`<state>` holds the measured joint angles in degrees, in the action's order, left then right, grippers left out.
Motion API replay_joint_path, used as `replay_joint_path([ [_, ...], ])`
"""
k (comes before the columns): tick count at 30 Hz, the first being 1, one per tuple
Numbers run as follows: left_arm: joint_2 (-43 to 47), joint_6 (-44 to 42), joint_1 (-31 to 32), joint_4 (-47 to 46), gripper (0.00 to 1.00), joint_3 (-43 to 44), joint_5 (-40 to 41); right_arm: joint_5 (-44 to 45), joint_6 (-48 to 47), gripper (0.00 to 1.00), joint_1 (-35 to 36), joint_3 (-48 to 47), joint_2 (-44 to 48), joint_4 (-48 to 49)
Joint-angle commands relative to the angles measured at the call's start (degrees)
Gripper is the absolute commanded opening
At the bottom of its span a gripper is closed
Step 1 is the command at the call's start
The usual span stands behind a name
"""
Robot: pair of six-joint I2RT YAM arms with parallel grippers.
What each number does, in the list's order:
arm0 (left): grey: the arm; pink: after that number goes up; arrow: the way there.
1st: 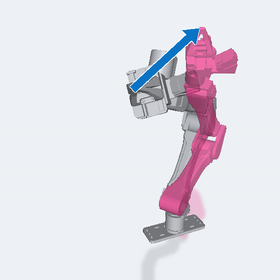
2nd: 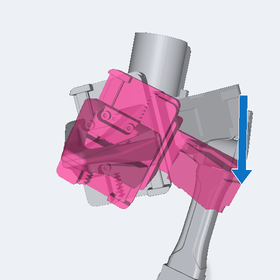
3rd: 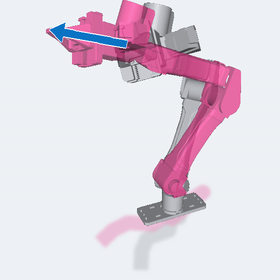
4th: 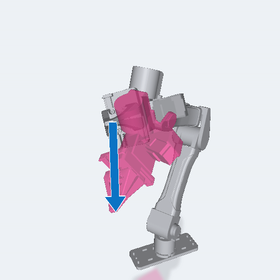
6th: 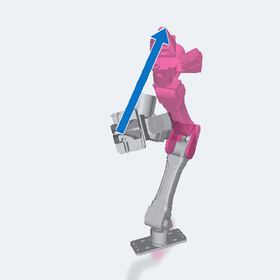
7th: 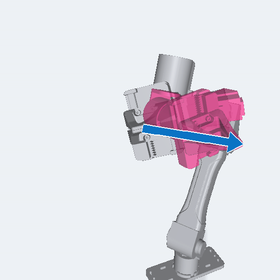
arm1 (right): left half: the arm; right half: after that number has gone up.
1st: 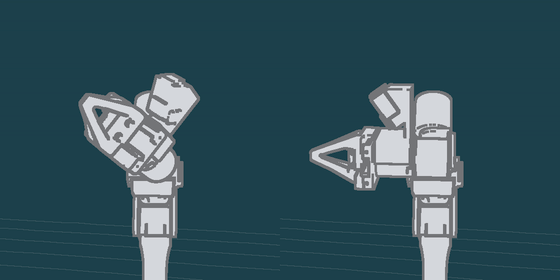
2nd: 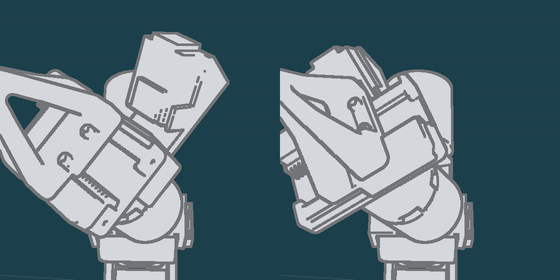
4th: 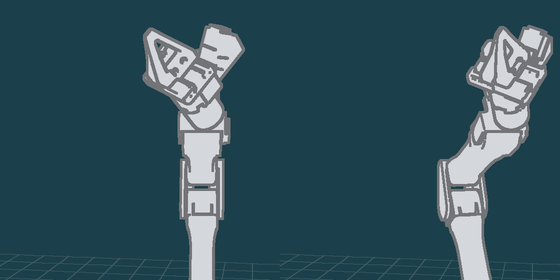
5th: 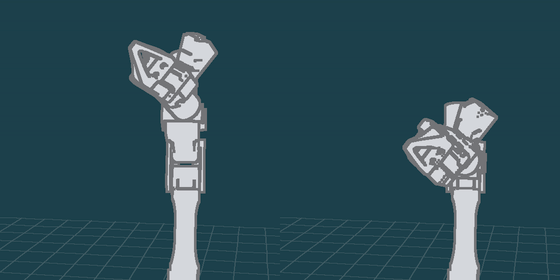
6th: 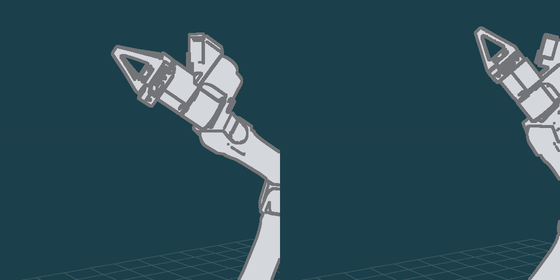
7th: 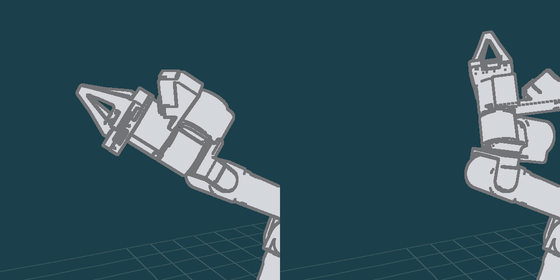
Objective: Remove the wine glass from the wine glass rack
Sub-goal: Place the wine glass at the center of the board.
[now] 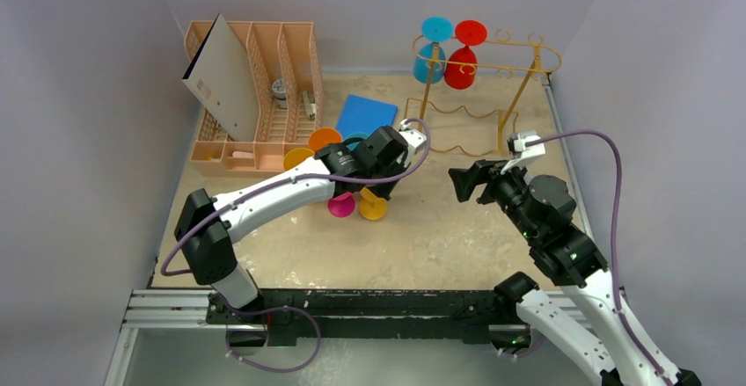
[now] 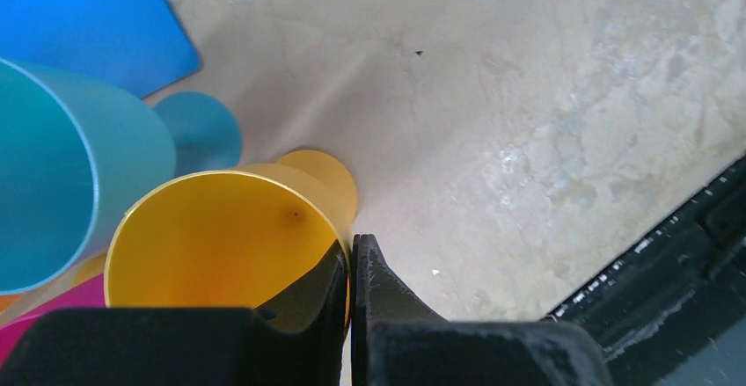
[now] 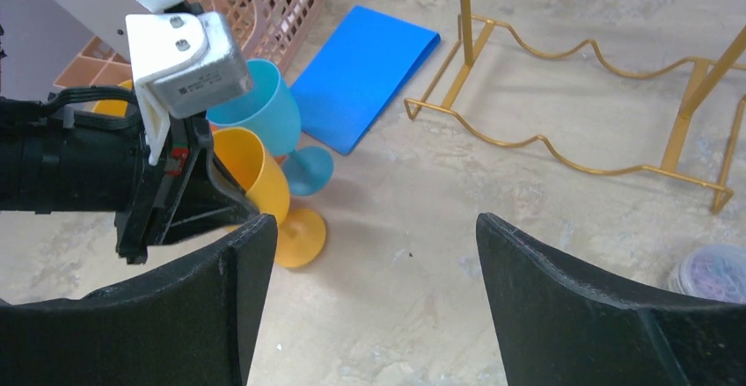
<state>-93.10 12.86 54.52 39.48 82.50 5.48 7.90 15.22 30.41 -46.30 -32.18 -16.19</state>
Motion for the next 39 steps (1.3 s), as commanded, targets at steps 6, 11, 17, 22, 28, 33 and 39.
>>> replay_joint_path([
  [6, -0.82, 0.32, 0.15, -5.11, 0.0, 1.4, 6.48, 2.35, 2.57, 0.85, 0.08, -2.62, 0.39, -3.94],
  [11, -0.83, 0.57, 0.15, -6.61, 0.0, 0.5, 4.73, 3.85, 3.12, 0.85, 0.08, -2.39, 0.68, -4.1],
  [17, -0.52, 1.54, 0.15, -6.58, 0.0, -0.52, 4.49, 3.68, 3.88, 0.86, 0.08, -2.78, -0.24, -4.59],
  [22, -1.81, 1.86, 0.06, -4.81, 0.0, -0.25, 5.87, 3.2, 4.1, 0.86, 0.08, -3.0, -1.03, -4.5],
  [28, -3.03, 2.08, 0.06, -4.68, 0.0, -0.07, 5.93, 3.15, 4.55, 0.86, 0.09, -2.78, -1.3, -4.56],
  [33, -4.03, 2.12, 0.06, -3.14, 0.0, 0.84, 6.18, 3.44, 4.55, 0.86, 0.09, -2.74, -1.19, -4.73],
  [39, -4.02, 2.6, 0.06, -1.05, 0.18, 2.32, 6.3, 3.59, 4.55, 0.86, 0.09, -2.56, -1.02, -4.8],
])
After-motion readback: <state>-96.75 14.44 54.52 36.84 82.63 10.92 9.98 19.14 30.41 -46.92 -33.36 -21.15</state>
